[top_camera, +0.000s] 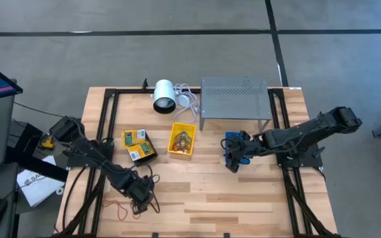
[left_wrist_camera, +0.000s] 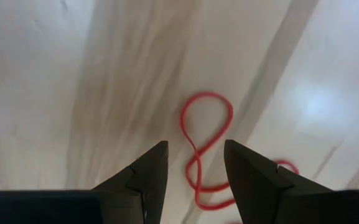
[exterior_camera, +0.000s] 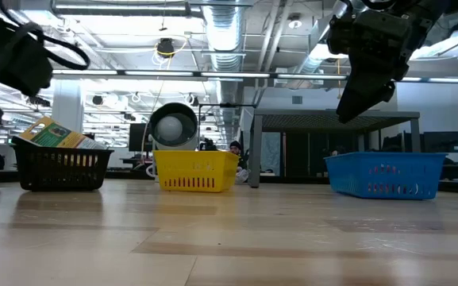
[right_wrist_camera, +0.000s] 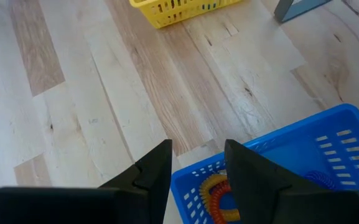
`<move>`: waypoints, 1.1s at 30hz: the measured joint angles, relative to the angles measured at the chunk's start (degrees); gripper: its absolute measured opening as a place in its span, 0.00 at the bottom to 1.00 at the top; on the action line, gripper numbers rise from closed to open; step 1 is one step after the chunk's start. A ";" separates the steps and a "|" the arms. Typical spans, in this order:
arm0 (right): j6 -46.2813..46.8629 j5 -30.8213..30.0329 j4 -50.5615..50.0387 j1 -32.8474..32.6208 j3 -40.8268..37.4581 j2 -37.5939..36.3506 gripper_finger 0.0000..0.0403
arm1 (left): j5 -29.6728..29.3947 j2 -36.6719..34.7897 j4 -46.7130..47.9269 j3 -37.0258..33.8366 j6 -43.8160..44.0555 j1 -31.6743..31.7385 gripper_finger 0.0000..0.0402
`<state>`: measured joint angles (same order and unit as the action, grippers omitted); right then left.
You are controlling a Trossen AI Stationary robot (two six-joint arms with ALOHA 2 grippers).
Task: Pick & Place Office Desk Supplies
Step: Put the right red rubber band into the yellow basket
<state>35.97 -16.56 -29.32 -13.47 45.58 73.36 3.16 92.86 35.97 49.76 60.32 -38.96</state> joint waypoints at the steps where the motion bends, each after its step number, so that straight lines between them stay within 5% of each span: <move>1: 0.00 0.00 0.01 0.00 0.00 0.00 0.35 | 0.02 0.00 -0.02 0.00 0.00 -0.41 0.38; 24: -0.11 -0.02 1.58 0.00 0.00 0.00 0.35 | -1.22 5.51 1.08 0.33 -4.15 -2.75 0.36; 33: -0.48 -0.02 1.57 0.00 0.00 0.00 0.35 | -3.14 5.60 1.79 0.20 0.24 -2.42 0.03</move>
<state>35.48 -16.57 -27.75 -13.47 45.58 73.36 0.01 98.45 37.76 49.95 60.56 -41.39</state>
